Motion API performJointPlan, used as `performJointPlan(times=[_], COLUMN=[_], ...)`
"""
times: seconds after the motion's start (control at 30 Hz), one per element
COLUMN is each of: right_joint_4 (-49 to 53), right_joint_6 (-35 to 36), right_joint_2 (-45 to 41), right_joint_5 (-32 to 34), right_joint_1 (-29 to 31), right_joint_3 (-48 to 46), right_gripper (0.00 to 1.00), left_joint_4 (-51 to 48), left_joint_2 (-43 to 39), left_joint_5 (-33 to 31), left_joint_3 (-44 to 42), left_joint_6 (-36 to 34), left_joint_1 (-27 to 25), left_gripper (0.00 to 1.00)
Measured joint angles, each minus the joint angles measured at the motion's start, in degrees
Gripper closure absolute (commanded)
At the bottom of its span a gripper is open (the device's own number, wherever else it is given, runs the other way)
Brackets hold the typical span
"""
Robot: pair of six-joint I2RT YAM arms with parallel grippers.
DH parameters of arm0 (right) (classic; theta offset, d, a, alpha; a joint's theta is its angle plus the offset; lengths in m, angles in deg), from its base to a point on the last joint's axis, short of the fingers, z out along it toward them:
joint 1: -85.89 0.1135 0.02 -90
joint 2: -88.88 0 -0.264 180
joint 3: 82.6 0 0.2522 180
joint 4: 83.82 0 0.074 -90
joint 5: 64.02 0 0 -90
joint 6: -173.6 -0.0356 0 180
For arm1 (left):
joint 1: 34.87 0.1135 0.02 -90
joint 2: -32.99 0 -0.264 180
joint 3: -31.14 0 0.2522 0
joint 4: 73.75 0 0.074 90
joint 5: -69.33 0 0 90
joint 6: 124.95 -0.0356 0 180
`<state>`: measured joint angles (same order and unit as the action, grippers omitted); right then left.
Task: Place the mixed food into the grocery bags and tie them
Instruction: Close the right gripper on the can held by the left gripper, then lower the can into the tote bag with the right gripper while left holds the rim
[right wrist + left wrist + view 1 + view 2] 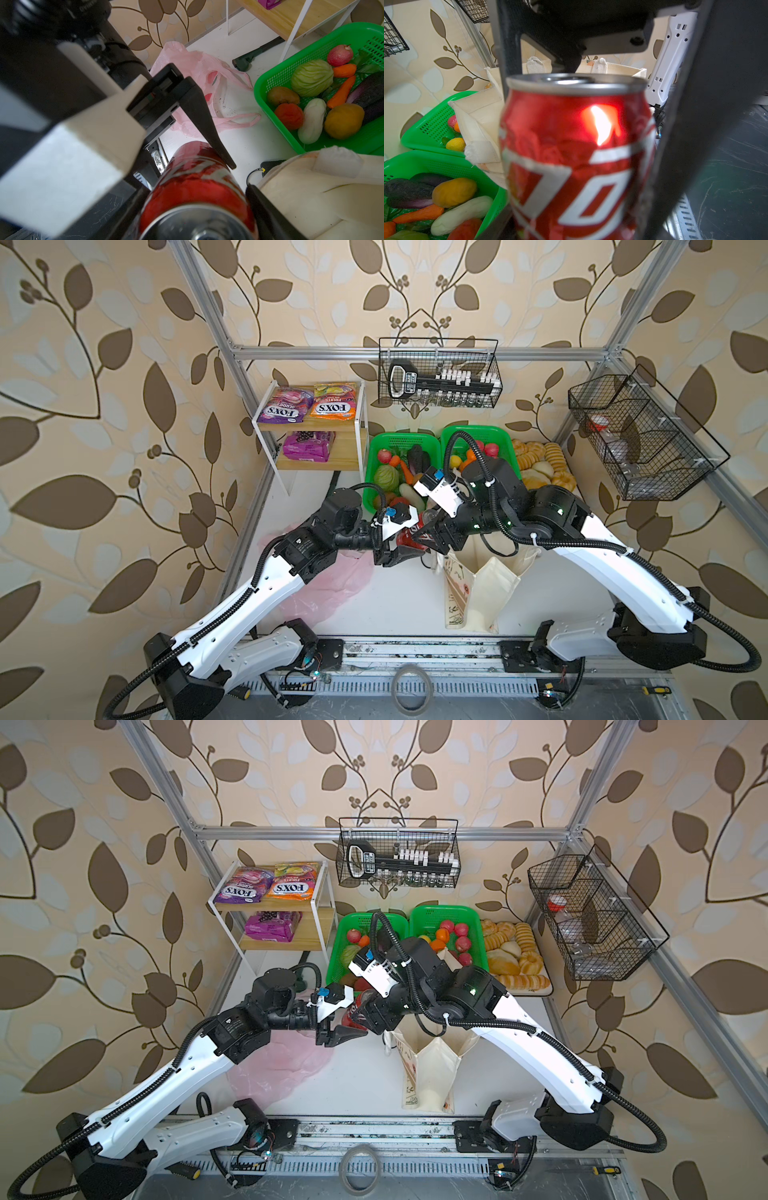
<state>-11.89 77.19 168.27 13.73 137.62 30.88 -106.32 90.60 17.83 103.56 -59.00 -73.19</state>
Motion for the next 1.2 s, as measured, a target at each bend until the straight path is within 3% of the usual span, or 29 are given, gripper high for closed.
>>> performJointPlan(times=[0.13, 0.3, 0.47, 0.63, 0.73, 0.9, 1.07, 1.2], right_joint_4=[0.2, 0.3, 0.3, 0.9, 1.3, 2.3, 3.3, 3.0], right_joint_6=[0.1, -0.1, -0.6, -2.0, -3.7, -6.5, -8.7, -10.0], right_joint_2=[0.0, -0.1, -0.7, -2.8, -5.8, -12.1, -14.0, -11.9], right_joint_5=[0.0, -0.1, 0.2, 4.5, 8.8, 16.4, 21.2, 22.1], right_joint_1=[0.0, 0.0, 0.0, -0.7, -4.1, -12.6, -16.9, -16.7], right_joint_3=[-0.1, -0.1, -0.1, -0.8, -2.7, -6.8, -11.4, -16.8], right_gripper=[0.28, 0.49, 0.58, 0.61, 0.62, 0.62, 0.63, 0.63], left_joint_4=[0.1, 0.0, 0.6, 3.5, 5.9, 7.8, 4.9, 2.9], left_joint_2=[0.0, 0.0, -0.1, -1.4, -3.8, -5.0, 1.3, 8.3], left_joint_5=[0.0, -0.1, -0.1, -1.4, -3.6, -11.5, -19.8, -20.3], left_joint_3=[0.0, 0.0, 0.0, 0.0, 0.0, 0.0, 2.6, 5.9], left_joint_6=[0.0, 0.0, 0.1, 1.6, 3.7, 12.3, 26.4, 36.4], left_joint_1=[0.0, 0.0, 0.0, 0.0, 0.0, 0.0, 0.0, 0.0], left_gripper=[0.72, 0.67, 0.28, 0.08, 0.06, 0.11, 0.11, 0.13])
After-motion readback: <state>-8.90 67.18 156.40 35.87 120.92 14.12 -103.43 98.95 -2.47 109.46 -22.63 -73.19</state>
